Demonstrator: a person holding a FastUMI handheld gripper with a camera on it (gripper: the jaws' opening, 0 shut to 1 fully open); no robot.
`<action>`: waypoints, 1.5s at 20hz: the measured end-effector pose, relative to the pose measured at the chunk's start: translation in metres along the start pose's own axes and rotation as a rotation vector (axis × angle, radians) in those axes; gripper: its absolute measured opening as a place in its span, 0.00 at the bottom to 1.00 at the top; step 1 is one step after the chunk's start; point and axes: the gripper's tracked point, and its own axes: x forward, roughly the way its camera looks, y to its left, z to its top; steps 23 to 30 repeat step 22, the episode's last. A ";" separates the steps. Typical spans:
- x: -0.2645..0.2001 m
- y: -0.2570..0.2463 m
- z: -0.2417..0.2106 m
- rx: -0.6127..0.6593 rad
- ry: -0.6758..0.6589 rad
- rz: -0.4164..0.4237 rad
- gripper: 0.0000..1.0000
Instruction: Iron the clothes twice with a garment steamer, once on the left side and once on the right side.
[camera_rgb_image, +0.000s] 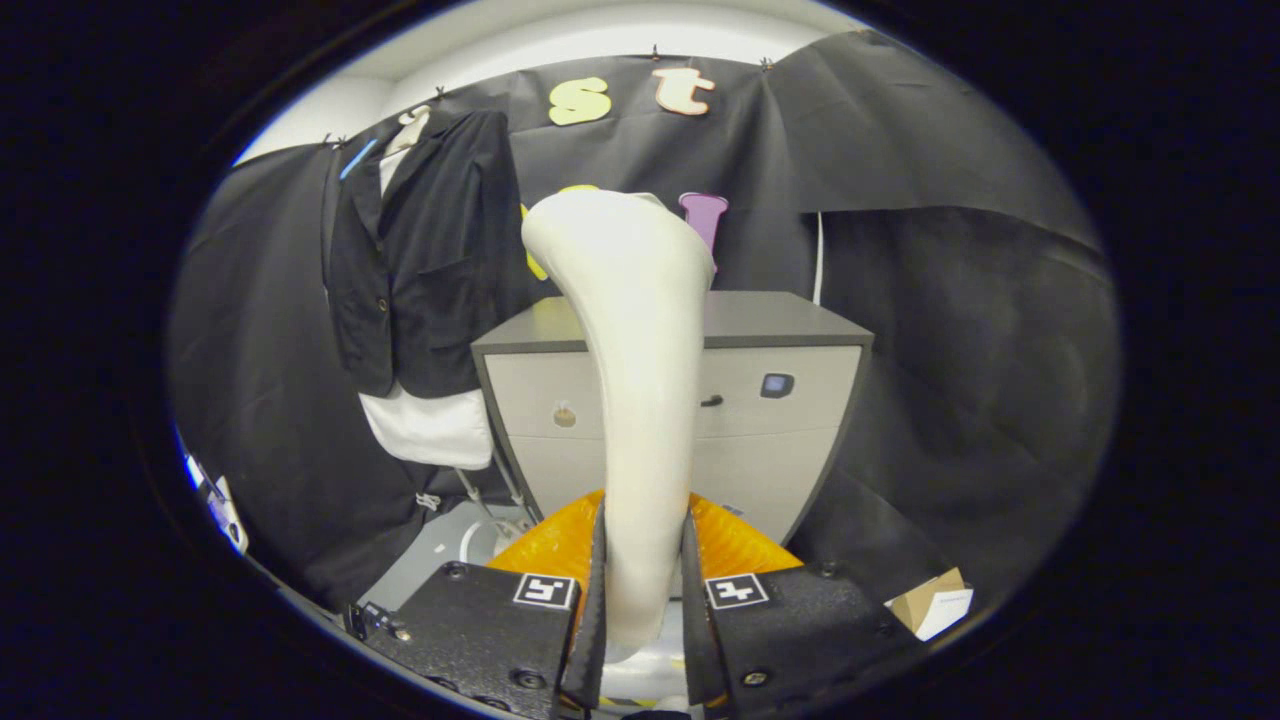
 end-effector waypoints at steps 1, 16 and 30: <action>-0.002 -0.008 -0.003 0.004 0.004 -0.003 0.34; -0.003 -0.019 -0.024 0.013 0.046 -0.020 0.34; 0.012 -0.008 -0.021 -0.008 0.052 -0.015 0.34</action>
